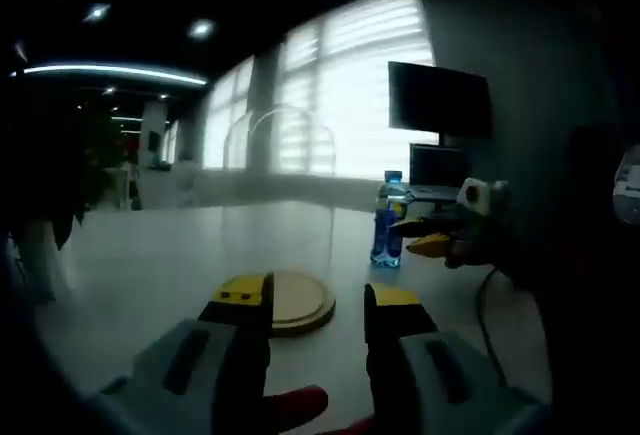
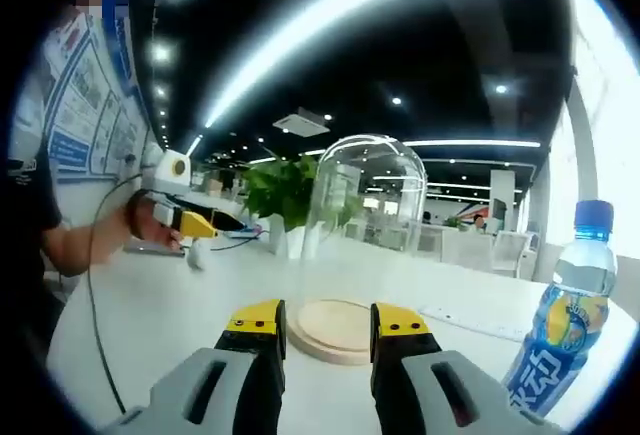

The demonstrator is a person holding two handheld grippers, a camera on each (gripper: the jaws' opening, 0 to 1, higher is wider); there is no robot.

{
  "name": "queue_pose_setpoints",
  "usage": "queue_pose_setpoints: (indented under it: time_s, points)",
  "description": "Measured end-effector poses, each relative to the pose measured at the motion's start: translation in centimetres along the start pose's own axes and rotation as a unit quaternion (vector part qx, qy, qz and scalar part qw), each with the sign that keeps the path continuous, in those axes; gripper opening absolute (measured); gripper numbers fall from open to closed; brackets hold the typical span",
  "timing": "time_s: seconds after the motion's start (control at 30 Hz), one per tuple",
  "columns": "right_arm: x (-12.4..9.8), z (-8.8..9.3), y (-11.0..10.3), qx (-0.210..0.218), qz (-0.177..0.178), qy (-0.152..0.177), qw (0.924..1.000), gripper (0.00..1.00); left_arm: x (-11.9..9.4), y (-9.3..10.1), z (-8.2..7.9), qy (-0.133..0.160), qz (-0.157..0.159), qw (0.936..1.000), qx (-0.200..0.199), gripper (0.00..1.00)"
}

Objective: Open the cover put in the Mizone put the cover back on

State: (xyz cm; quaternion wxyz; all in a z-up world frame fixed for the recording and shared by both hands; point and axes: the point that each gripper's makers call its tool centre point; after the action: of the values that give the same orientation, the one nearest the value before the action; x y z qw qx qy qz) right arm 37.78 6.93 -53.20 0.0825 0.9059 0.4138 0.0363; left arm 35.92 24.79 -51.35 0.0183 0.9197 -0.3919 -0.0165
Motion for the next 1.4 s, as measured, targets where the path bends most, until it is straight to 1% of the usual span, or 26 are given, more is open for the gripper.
queue_pose_setpoints:
  time_s: [0.43,0.6,0.93,1.23,1.4]
  points:
    - [0.00,0.09,0.09,-0.002,0.001,-0.002,1.0000,0.27,0.05,0.16,0.09,-0.001,0.001,1.0000,0.004,0.28]
    - [-0.03,-0.04,0.07,-0.001,0.001,0.000,1.0000,0.27,0.28,0.35,0.55,-0.009,0.002,0.9999,0.010,0.28]
    - [-0.10,-0.11,0.14,0.003,0.001,0.002,1.0000,0.27,0.25,0.25,0.31,-0.003,0.002,1.0000,0.007,0.28]
    - [-0.08,-0.16,0.08,0.006,-0.001,0.003,1.0000,0.27,0.30,0.34,0.49,-0.008,0.003,1.0000,0.004,0.26]
    - [-0.02,-0.05,-0.02,0.004,-0.002,0.000,1.0000,0.27,0.22,0.43,0.24,-0.003,0.004,1.0000,0.007,0.26]
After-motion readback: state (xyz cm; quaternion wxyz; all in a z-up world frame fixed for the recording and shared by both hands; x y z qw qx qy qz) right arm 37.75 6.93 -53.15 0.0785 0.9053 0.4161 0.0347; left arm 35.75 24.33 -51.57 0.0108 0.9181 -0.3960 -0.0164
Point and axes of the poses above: the point that each gripper's makers call its tool centre point, and the gripper's own axes: x roughly forward along the fingers, y roughly to its right, z roughly out of its underside, and after that the axes turned 4 degrees about -z, right-handed
